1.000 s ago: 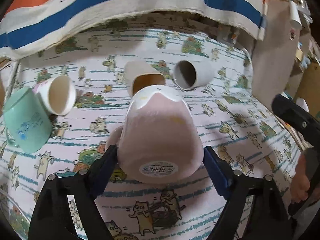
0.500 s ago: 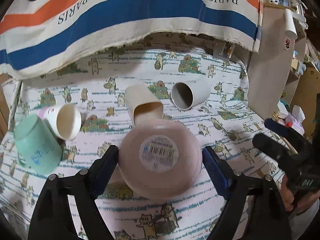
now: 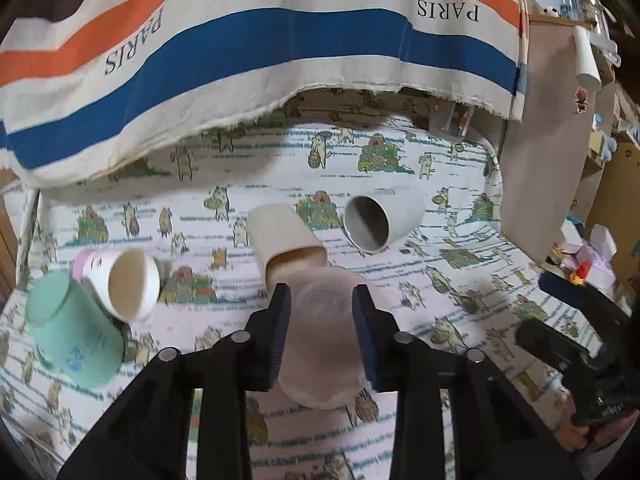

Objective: Flip cup upside down

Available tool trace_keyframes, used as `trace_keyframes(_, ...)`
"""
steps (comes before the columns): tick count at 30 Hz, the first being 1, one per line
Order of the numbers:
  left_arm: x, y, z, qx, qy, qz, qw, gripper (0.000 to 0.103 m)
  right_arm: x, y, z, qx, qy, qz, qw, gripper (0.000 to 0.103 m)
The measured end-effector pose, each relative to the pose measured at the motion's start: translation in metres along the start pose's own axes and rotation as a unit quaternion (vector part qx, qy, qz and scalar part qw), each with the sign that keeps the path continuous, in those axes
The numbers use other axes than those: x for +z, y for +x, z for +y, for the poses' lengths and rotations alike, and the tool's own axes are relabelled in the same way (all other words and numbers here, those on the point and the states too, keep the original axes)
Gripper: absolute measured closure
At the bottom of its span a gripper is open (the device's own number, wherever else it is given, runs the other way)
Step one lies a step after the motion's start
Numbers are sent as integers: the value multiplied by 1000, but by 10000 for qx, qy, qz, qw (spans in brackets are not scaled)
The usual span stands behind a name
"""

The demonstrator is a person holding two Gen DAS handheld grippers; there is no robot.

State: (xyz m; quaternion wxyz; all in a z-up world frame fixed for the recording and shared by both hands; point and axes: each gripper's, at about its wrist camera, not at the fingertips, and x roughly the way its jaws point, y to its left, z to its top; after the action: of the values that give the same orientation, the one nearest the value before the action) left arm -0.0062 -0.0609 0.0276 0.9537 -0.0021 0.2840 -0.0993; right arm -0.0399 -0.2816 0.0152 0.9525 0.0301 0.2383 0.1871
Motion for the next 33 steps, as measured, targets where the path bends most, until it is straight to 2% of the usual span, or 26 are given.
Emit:
trace_keyframes(5, 2, 6, 9, -215, -211, 98, 9995, 71, 0, -3, 1, 9, -39, -14, 10000, 0)
trace_keyframes(9, 0, -3, 8, -38, -19, -61, 10000, 71, 2, -6, 0, -98, -119, -78, 9999, 0)
trace_keyframes(15, 0, -15, 14, 11, -48, -187, 9998, 69, 5, -5, -1, 32, 102, -74, 9999, 0)
trace_keyframes(21, 0, -25, 24, 23, -80, -365, 9993, 66, 8, -6, 12, 43, -15, -162, 9999, 0)
trace_keyframes(24, -2, -31, 27, 90, -33, -521, 9986, 56, 14, -6, 20, 57, -105, -251, 9996, 0)
trace_keyframes(25, -2, -33, 27, 130, -15, -588, 9982, 46, 17, -6, 23, 79, -123, -286, 9995, 0)
trace_keyframes(26, -3, -35, 28, 178, -12, -668, 9976, 31, 20, -5, 26, 100, -138, -332, 9993, 0)
trace_keyframes(28, -6, -41, 33, 309, -62, -918, 9953, 16, 25, -4, 33, 118, -185, -511, 9985, 0)
trace_keyframes(31, -11, -49, 40, 287, -3, -1250, 9917, 6, 28, -1, 44, -59, -302, -768, 9966, 0)
trace_keyframes(33, -13, -51, 44, 402, 104, -1394, 9894, 0, 28, 4, 50, -143, -419, -863, 9953, 0)
